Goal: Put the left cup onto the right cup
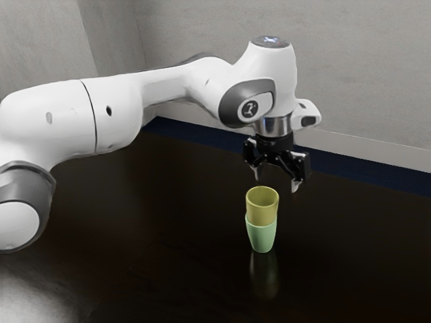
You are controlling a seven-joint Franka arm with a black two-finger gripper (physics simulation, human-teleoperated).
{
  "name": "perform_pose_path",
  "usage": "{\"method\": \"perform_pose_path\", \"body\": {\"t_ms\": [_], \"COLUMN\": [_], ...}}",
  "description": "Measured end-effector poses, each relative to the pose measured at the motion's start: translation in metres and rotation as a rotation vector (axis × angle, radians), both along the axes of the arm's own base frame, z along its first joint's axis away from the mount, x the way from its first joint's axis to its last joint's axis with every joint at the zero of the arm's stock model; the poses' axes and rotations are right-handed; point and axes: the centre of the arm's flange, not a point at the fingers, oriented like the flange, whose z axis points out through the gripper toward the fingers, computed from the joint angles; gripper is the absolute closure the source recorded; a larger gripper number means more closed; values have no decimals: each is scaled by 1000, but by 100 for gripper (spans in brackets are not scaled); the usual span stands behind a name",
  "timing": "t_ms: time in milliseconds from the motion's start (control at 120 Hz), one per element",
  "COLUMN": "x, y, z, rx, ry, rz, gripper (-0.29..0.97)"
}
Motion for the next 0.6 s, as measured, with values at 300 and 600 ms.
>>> {"method": "perform_pose_path", "body": {"t_ms": [300,600], "x": [-43,-73], "y": [62,125], "z": [67,115], "rx": [20,40], "ry": [-5,10], "rz": [-36,-106], "gripper": [1,1]}}
